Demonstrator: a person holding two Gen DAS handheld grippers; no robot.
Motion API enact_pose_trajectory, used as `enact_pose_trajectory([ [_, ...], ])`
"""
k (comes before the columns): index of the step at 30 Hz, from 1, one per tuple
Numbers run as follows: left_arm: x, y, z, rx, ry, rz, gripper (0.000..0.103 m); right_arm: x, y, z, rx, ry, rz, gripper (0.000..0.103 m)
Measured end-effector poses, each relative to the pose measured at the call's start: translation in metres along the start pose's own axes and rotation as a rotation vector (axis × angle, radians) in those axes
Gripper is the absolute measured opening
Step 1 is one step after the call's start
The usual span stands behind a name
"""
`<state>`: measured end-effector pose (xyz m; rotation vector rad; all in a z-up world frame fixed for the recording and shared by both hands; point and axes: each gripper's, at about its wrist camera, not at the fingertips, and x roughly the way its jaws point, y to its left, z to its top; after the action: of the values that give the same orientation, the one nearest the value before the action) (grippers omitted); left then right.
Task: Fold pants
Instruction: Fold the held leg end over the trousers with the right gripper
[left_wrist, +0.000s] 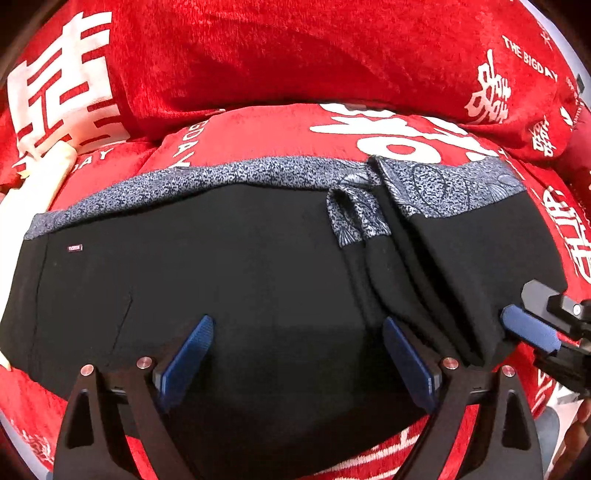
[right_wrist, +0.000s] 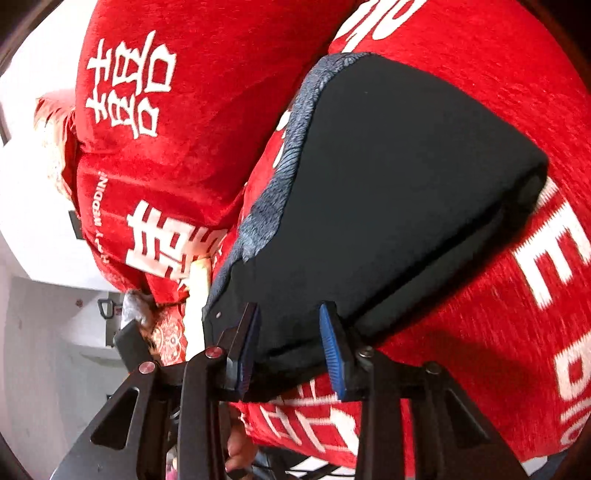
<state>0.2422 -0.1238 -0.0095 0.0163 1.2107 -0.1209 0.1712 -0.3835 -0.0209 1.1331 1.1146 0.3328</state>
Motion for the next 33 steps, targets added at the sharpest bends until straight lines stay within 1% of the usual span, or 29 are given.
enact_pose_trajectory([
  [2, -0.001, 0.003, 0.000, -0.003, 0.006, -0.009, 0.094, -0.003, 0.001, -0.001, 0.010, 0.013, 0.043, 0.034],
  [5, -0.001, 0.007, -0.004, 0.009, 0.000, -0.012, 0.094, -0.007, 0.001, -0.011, 0.007, 0.068, 0.063, 0.038],
  [8, -0.001, 0.008, -0.003, -0.003, -0.003, -0.010, 0.094, -0.003, -0.008, -0.016, 0.046, 0.075, 0.081, 0.041],
  [9, 0.000, 0.006, -0.002, -0.001, -0.002, -0.006, 0.094, 0.000, -0.012, -0.016, 0.065, 0.071, 0.082, 0.041],
  [12, 0.002, 0.005, 0.004, 0.002, -0.003, 0.004, 0.094, 0.007, -0.020, -0.013, 0.127, 0.046, 0.121, 0.041],
  [15, 0.006, 0.005, 0.009, -0.005, -0.005, 0.006, 0.094, 0.010, -0.020, -0.011, 0.134, 0.023, 0.134, 0.041],
  [16, 0.007, 0.005, 0.010, -0.007, -0.005, 0.008, 0.094, 0.012, -0.020, -0.010, 0.133, 0.022, 0.129, 0.040],
  [18, 0.006, 0.006, 0.012, -0.011, -0.005, 0.009, 0.094, 0.014, -0.020, -0.008, 0.135, 0.015, 0.104, 0.026],
  [19, 0.006, 0.007, 0.013, -0.014, -0.003, 0.006, 0.094, 0.013, -0.020, -0.007, 0.129, 0.011, 0.092, 0.015],
  [20, 0.006, 0.008, 0.013, -0.016, 0.000, 0.005, 0.094, 0.013, -0.019, -0.007, 0.119, 0.008, 0.086, 0.009],
  [21, 0.005, 0.010, 0.013, -0.021, 0.002, 0.006, 0.094, 0.012, -0.017, -0.007, 0.106, 0.004, 0.085, 0.007],
  [26, 0.005, 0.023, 0.009, -0.045, 0.014, 0.017, 0.094, 0.006, -0.003, -0.010, 0.035, -0.001, 0.087, 0.006],
  [27, 0.004, 0.024, 0.008, -0.042, 0.013, 0.020, 0.094, 0.006, -0.003, -0.010, 0.022, -0.001, 0.099, 0.006],
  [28, 0.004, 0.023, 0.007, -0.040, 0.013, 0.021, 0.094, 0.007, -0.003, -0.008, 0.018, -0.001, 0.092, 0.009],
  [30, 0.004, 0.021, 0.006, -0.031, 0.013, 0.021, 0.094, 0.010, -0.011, -0.004, 0.057, -0.008, 0.065, 0.010],
  [33, 0.003, 0.015, 0.004, -0.007, 0.008, 0.023, 0.094, 0.015, -0.023, 0.001, 0.122, -0.024, 0.116, 0.011],
])
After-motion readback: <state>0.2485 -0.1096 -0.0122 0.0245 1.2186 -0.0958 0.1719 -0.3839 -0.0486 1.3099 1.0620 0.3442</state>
